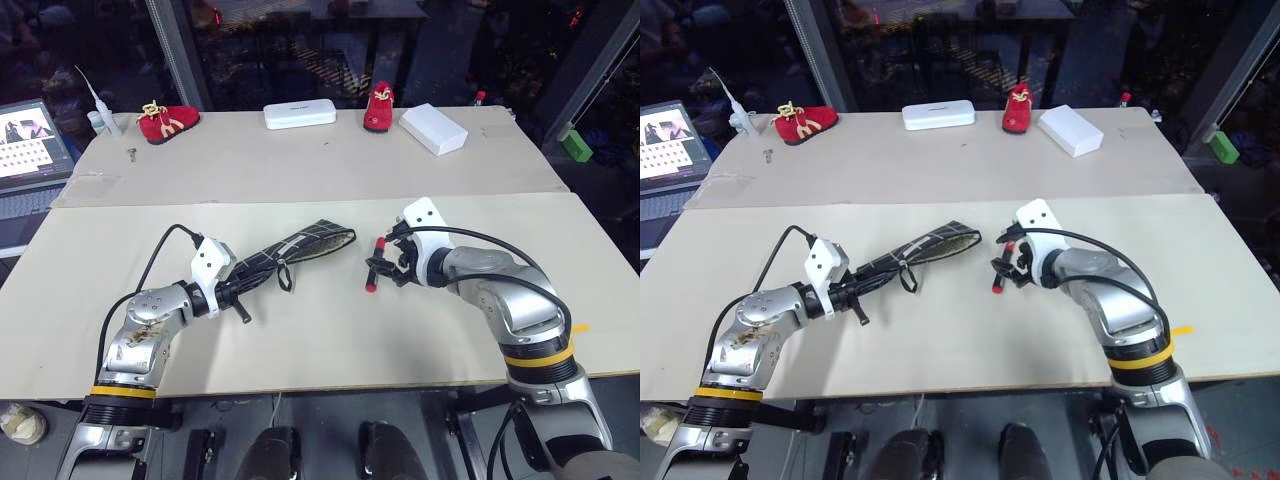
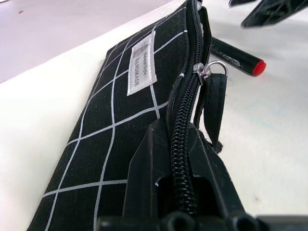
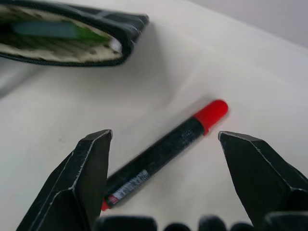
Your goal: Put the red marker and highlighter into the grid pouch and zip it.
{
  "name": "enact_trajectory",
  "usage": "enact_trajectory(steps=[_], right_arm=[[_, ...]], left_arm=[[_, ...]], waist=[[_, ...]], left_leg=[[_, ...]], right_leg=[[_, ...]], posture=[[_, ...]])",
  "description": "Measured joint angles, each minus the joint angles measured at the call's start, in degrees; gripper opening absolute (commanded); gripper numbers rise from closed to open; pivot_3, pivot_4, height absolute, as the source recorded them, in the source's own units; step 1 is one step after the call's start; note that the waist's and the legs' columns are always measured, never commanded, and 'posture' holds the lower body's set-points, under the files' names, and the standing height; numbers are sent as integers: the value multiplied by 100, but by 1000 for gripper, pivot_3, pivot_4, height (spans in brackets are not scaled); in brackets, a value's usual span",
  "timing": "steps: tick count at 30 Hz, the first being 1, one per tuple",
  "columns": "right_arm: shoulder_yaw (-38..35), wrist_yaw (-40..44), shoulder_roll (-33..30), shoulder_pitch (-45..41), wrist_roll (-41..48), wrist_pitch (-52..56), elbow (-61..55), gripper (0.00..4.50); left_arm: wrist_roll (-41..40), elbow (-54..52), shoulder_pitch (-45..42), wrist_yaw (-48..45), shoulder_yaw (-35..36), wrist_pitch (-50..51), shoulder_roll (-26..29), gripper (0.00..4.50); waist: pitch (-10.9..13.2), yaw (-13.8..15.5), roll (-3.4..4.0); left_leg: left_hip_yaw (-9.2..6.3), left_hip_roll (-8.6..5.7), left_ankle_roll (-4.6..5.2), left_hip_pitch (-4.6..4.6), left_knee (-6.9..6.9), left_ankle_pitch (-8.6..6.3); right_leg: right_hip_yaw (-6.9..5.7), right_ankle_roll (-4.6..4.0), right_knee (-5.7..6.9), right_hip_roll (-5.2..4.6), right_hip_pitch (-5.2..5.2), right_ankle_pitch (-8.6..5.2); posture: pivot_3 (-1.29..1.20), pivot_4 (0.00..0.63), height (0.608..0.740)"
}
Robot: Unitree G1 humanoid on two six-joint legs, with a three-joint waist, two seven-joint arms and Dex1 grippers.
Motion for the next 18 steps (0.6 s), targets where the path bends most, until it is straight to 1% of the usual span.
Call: enact_trajectory(steps=[5, 12, 16, 18], right_arm=[[40, -350, 489, -5, -217, -102, 652, 3949], [155, -593, 799, -23, -449, -288, 995, 3949], [330, -629, 785, -13, -638, -589, 1123, 2933], [378, -658, 736, 9, -728, -716, 1154, 2185]], left_arm=[[-6, -16, 124, 87, -4, 36, -79, 0], [-7, -138, 168, 202, -1, 86, -184, 0], [-7, -138, 168, 227, -4, 93, -237, 0], [-7, -139, 168, 228, -15, 93, -261, 0]], waist=[[0, -42, 1], [-1, -40, 1], [-2, -41, 0], [-2, -22, -1]], left_leg=[[2, 0, 0, 5, 0, 0], [1, 0, 0, 8, 0, 0], [3, 0, 0, 26, 0, 0], [2, 0, 0, 30, 0, 0]], right_leg=[[4, 0, 2, 0, 0, 0], [3, 0, 2, 2, 6, 0], [6, 0, 4, 3, 19, 0], [4, 1, 4, 2, 25, -1]], posture=[[0, 150, 740], [0, 150, 740], [0, 150, 740], [0, 150, 740]])
